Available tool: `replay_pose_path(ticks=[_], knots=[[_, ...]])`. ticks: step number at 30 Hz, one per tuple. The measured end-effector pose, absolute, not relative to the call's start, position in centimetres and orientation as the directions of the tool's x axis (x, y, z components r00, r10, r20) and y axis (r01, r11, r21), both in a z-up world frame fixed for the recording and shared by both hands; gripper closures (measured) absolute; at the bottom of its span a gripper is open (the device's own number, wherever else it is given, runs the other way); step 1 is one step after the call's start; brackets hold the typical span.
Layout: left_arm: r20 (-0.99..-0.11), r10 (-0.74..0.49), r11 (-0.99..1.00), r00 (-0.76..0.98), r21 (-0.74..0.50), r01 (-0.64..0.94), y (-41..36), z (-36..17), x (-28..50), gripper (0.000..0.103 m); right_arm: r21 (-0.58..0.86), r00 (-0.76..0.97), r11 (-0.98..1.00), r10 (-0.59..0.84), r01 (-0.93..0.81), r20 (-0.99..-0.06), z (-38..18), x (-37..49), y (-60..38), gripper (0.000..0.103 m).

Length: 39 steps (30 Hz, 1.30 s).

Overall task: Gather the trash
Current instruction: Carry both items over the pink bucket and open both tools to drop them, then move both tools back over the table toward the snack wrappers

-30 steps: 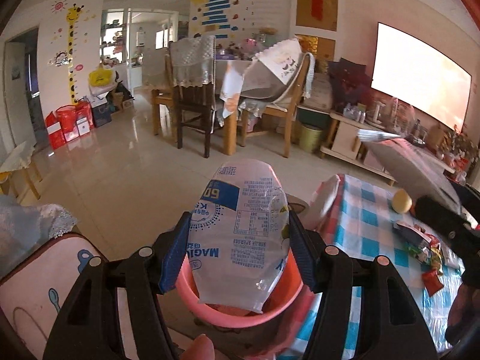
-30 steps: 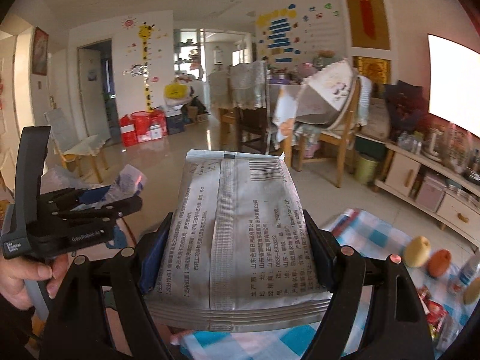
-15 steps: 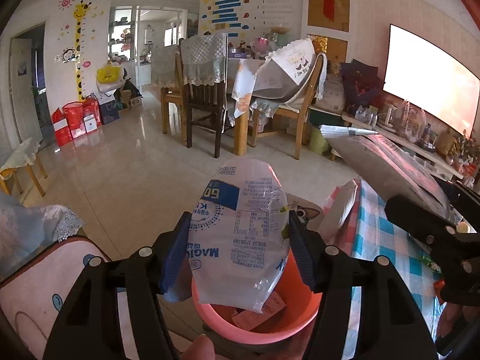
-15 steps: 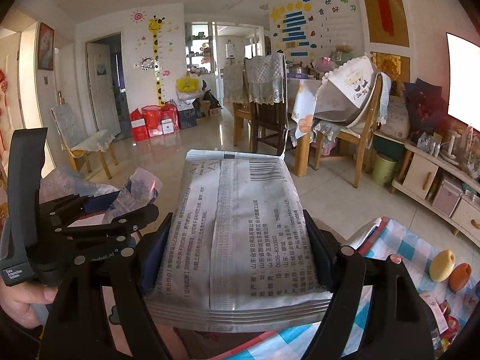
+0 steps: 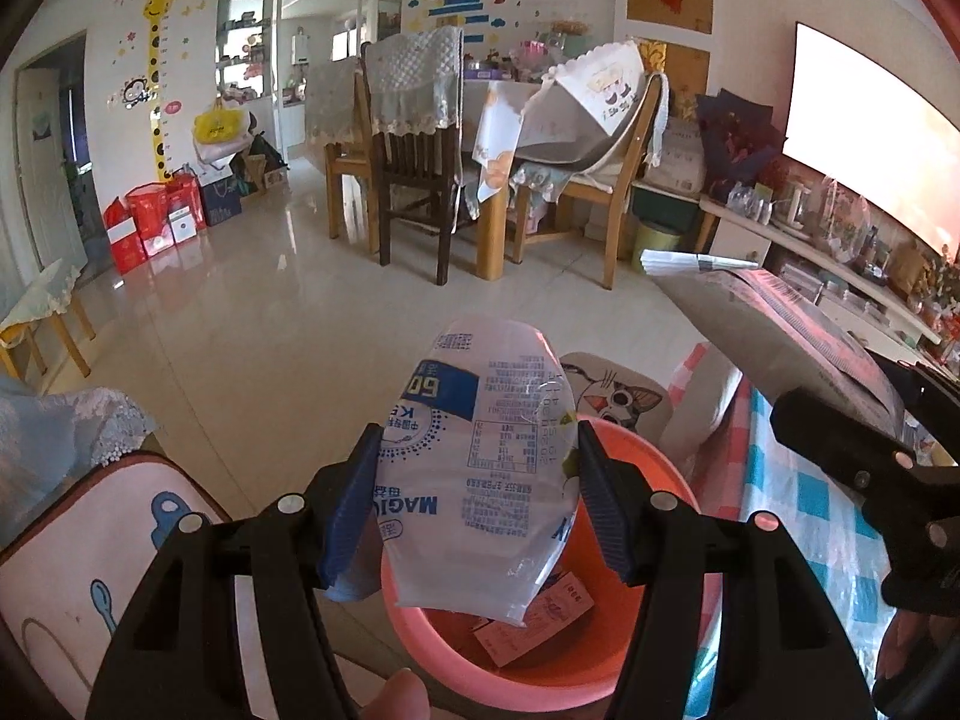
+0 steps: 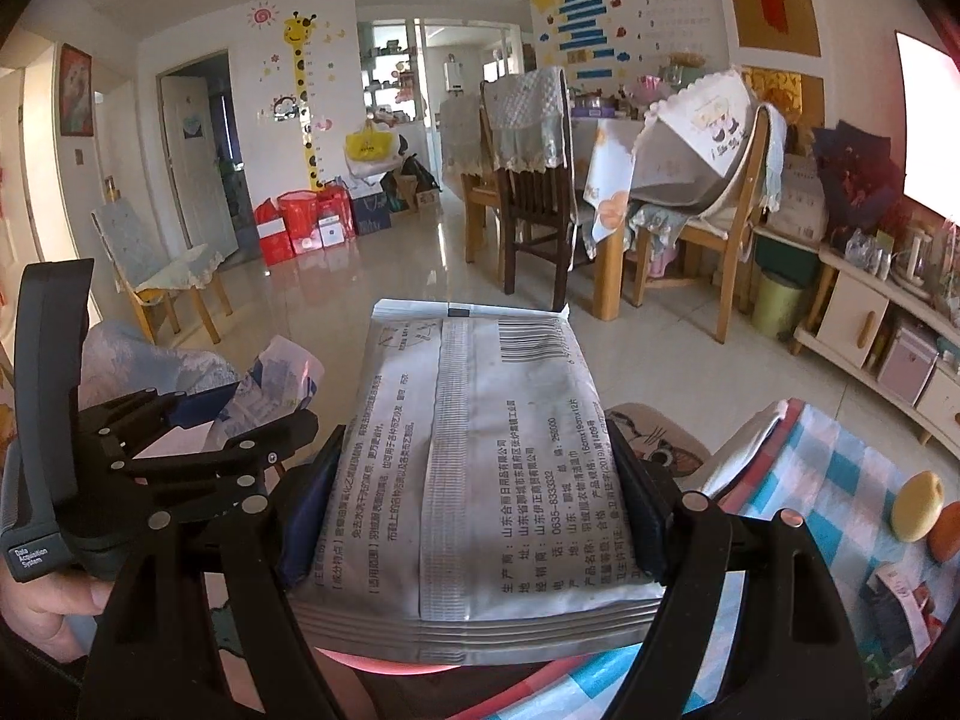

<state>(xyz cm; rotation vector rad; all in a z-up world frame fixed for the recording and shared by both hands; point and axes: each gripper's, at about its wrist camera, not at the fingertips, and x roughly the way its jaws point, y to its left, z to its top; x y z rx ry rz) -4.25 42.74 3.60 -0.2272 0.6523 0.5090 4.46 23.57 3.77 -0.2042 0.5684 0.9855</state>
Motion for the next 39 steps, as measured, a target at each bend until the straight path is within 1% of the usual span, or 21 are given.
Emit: replay_pose_path(ticks=[10, 14, 15, 16, 20, 23, 26, 29, 35, 37, 39], knots=[[-0.668, 0.387, 0.84, 0.635, -0.03, -0.542, 43.7, 0.2, -2.9, 0.04, 0.113, 0.377, 0.524, 0.731, -0.844, -0.568, 0.8, 5.7, 25.3, 0.023], [-0.694, 0.384, 0.832, 0.609, -0.026, -0.554, 44.1, -1.6, -1.9, 0.04, 0.127, 0.353, 0.518, 0.722, -0.846, -0.596, -0.9, 6.7, 26.0, 0.022], [-0.702, 0.382, 0.829, 0.601, -0.026, -0.558, 44.2, -2.1, -1.7, 0.04, 0.132, 0.347, 0.518, 0.719, -0.845, -0.603, -1.3, 7.0, 26.1, 0.021], [-0.714, 0.377, 0.827, 0.591, -0.029, -0.562, 44.4, -2.8, -1.5, 0.04, 0.136, 0.342, 0.521, 0.714, -0.843, -0.611, -1.8, 7.3, 26.3, 0.015], [-0.746, 0.355, 0.82, 0.564, -0.042, -0.571, 45.0, -4.8, -1.0, 0.039, 0.163, 0.335, 0.544, 0.696, -0.823, -0.635, -3.3, 8.4, 26.4, 0.012], [-0.752, 0.353, 0.815, 0.557, -0.046, -0.578, 45.3, -5.6, -1.0, 0.035, 0.17, 0.34, 0.555, 0.693, -0.815, -0.635, -3.6, 8.7, 25.9, 0.011], [-0.753, 0.342, 0.819, 0.562, -0.053, -0.571, 45.2, -5.8, -0.8, 0.035, 0.174, 0.349, 0.564, 0.693, -0.807, -0.631, -3.6, 8.9, 25.4, 0.011], [-0.749, 0.346, 0.823, 0.565, -0.047, -0.566, 45.0, -5.5, -0.6, 0.029, 0.178, 0.353, 0.568, 0.697, -0.804, -0.624, -3.4, 9.0, 24.5, 0.011], [-0.719, 0.37, 0.831, 0.588, -0.026, -0.555, 43.0, -3.2, -0.8, 0.027, 0.206, 0.385, 0.601, 0.701, -0.772, -0.6, -2.0, 9.4, 20.2, 0.01], [-0.701, 0.375, 0.841, 0.607, -0.018, -0.541, 41.6, -2.3, -1.0, 0.018, 0.208, 0.421, 0.635, 0.687, -0.744, -0.592, -1.5, 9.6, 17.5, 0.008], [-0.693, 0.37, 0.855, 0.619, -0.008, -0.519, 39.9, -1.8, -1.1, 0.016, 0.216, 0.449, 0.664, 0.674, -0.716, -0.586, -1.3, 9.4, 14.6, 0.008]])
